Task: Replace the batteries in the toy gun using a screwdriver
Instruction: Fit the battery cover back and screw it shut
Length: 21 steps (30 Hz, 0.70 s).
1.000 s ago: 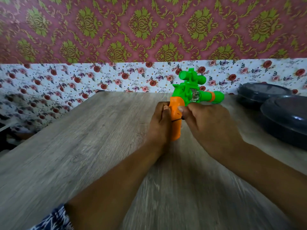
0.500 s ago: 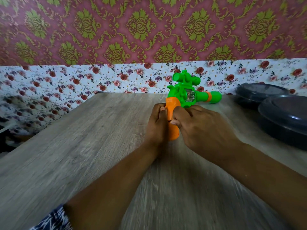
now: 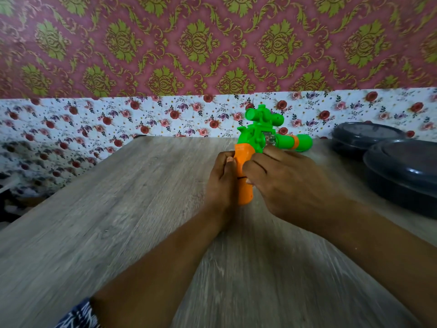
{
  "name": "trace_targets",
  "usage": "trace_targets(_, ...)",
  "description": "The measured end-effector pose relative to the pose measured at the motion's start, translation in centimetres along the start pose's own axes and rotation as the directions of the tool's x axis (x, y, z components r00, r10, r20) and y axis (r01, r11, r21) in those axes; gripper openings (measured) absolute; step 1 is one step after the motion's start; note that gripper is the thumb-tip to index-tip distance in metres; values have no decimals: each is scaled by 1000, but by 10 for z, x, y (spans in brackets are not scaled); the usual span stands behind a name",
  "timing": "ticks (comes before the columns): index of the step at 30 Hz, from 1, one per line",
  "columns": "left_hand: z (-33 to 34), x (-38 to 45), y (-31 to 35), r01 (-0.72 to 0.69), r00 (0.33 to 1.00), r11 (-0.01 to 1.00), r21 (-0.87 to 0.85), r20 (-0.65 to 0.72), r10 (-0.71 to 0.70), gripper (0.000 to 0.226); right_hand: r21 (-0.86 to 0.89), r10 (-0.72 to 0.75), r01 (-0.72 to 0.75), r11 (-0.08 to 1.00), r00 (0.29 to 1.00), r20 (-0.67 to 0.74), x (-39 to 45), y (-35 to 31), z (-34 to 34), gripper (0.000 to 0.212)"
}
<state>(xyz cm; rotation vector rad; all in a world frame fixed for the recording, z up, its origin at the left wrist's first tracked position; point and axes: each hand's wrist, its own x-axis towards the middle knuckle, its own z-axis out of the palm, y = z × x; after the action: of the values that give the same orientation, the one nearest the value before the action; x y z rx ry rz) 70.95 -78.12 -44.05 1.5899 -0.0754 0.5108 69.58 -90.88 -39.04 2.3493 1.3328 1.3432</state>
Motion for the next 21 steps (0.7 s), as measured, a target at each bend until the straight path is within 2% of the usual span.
trace_targets(3, 0, 0, 0, -21, 1000, 999, -40, 8, 21, 28, -62, 72, -72, 996, 997, 6, -4, -1, 0, 17)
trace_targets(5, 2, 0, 1, 0, 1000, 999, -54, -1, 0, 37, -73, 176, -173, 982, 984, 38, -4, -2, 2, 39)
trace_targets(7, 2, 1, 0, 28, 1000, 999, -46, -3, -28, 47, -53, 260, -257, 965, 963, 71, -2, -5, 1, 46)
trace_targets(9, 1, 1, 3, 38, 999, 998, -58, -2, -38, 33, 34, 255, -262, 964, 957, 136, 0, -5, -1, 37)
trace_targets(11, 1, 2, 2, 63, 998, 997, -38, -10, -64, 24, 96, 191, -209, 973, 967, 167, 3, -7, -4, 29)
trace_targets(17, -1, 2, -5, -26, 1000, 999, 31, 17, 25, 21, -16, 82, -82, 997, 996, 22, 2, -13, -4, 14)
trace_targets(19, -1, 2, -5, -62, 998, 997, 56, 22, 61, 21, -64, 121, -121, 991, 993, 2, 1, -11, -5, 17)
trace_targets(21, 0, 2, -3, -46, 999, 999, 10, 15, 46, 24, -84, 187, -186, 979, 982, 7, 2, -6, -2, 35)
